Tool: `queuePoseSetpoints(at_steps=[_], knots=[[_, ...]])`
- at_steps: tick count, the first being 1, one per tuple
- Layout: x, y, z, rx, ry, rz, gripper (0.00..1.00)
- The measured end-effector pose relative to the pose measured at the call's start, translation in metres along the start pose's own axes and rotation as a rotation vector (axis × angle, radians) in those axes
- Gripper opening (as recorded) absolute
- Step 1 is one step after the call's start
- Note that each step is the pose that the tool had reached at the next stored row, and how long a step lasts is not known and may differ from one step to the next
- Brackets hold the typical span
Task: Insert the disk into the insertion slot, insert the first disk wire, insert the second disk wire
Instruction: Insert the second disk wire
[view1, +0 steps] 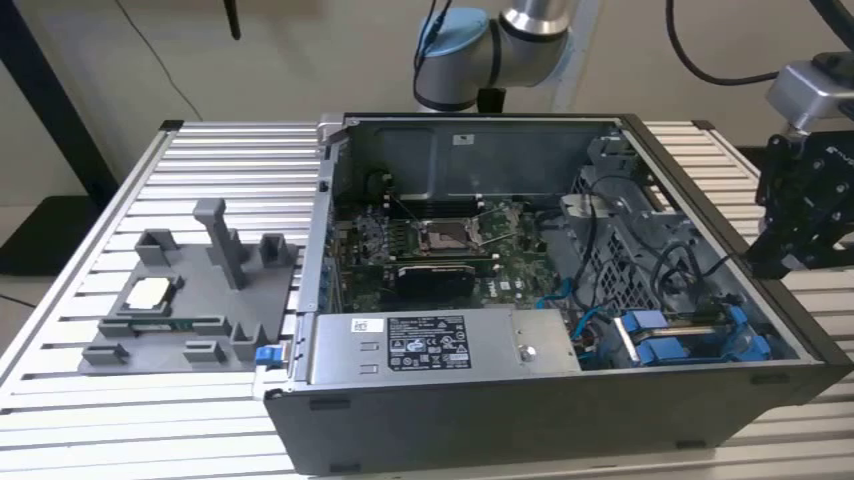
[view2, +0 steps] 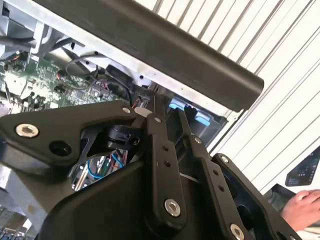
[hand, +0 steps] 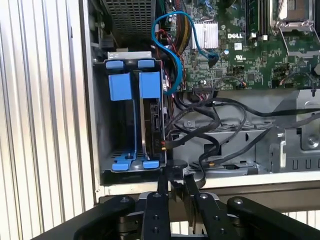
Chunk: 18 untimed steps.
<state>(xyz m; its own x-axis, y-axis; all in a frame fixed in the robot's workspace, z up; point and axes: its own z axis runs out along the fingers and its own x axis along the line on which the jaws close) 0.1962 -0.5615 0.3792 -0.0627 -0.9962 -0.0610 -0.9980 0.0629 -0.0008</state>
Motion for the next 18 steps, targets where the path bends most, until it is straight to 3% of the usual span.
queuePoseSetpoints(at_steps=[8, 10, 15, 18], knots=[[-0.0001, -0.0028, 0.0035, -0.0004, -0.0002, -0.006, 0.27], [-0.0001, -0.0028, 0.0035, -0.0004, -0.0002, -0.006, 0.18], [-0.0001, -0.0028, 0.0034, -0.0005, -0.0007, -0.006, 0.16], [-0.0005, -0.0004, -0.0030, -0.0006, -0.0049, -0.006, 0.16]])
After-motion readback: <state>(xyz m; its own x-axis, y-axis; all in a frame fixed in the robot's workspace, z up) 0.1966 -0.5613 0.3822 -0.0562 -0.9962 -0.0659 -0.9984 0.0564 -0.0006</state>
